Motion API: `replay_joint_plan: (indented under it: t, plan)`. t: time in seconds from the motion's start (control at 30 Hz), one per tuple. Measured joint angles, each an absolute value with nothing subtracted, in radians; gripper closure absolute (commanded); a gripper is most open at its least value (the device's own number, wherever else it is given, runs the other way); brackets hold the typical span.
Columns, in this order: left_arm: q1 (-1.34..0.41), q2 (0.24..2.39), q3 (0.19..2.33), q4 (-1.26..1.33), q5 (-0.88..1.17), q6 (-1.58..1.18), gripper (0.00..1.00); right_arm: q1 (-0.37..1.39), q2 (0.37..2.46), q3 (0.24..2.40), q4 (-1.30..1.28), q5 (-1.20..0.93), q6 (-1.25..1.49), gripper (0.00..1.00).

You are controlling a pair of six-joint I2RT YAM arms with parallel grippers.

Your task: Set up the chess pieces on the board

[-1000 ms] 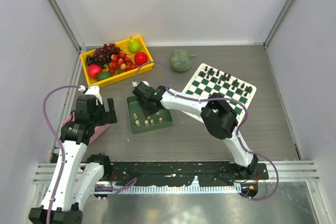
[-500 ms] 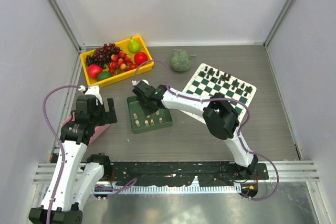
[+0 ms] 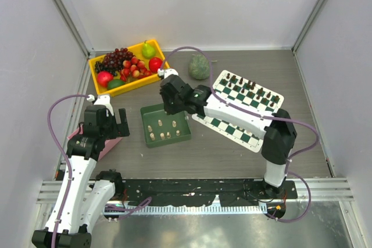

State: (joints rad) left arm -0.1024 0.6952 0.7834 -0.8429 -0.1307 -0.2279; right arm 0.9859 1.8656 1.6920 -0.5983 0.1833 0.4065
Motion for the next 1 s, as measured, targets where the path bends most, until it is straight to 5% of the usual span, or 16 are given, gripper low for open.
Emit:
replay_joint_plan:
  t: [0.43, 1.0]
  plan:
    - [-0.102, 0.695, 0.783, -0.843, -0.131, -0.228, 0.01, 0.759, 1.647, 1.347, -0.54, 0.22, 0.469, 0.83]
    - [-0.102, 0.695, 0.783, -0.843, -0.131, -0.228, 0.01, 0.738, 1.782, 1.291, -0.479, 0.199, 0.489, 0.85]
